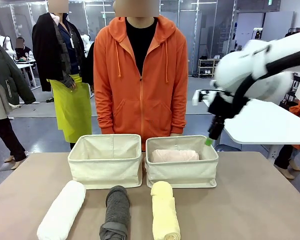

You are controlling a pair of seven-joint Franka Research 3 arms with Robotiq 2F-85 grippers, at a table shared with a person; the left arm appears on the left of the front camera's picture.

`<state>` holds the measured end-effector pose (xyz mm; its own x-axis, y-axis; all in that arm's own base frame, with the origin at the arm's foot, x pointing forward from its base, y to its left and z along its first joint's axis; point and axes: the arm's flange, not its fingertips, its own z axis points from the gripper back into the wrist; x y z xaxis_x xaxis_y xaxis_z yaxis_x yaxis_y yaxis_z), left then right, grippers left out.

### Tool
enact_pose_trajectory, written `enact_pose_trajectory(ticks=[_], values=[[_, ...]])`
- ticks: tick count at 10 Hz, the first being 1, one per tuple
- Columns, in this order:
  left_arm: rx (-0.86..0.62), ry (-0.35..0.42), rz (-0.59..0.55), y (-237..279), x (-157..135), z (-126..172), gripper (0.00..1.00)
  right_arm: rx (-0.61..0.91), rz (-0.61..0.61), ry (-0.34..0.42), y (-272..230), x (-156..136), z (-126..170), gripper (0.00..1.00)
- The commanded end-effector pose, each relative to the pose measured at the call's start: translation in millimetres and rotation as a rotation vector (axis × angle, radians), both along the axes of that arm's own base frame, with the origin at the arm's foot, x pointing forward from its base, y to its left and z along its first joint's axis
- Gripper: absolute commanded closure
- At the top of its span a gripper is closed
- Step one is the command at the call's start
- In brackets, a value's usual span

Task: Divide the towels into two baskets.
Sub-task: Pick up one hotel-folded towel from the bottom of the table and place it in the Fabric basket indicated by the person.

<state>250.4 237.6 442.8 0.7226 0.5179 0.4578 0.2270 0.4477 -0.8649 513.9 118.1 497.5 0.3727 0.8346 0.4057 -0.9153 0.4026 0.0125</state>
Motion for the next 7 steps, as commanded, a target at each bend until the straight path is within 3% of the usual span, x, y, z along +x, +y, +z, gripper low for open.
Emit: enact_pose_trajectory(ticks=[1, 5, 7], values=[[-0.013, -0.030, 0.000, 2.3, 0.3, 0.9, 0.00, 0.265, -0.125, 0.097, -70.1, -38.4, -12.5, 0.00], [-0.013, -0.030, 0.000, 2.3, 0.3, 0.9, 0.00, 0.719, -0.305, 0.299, -217.1, -91.1, -23.2, 0.00], [-0.013, -0.030, 0.000, 2.3, 0.3, 0.9, 0.00, 0.830, -0.473, 0.365, -290.5, -132.6, -43.3, 0.00]])
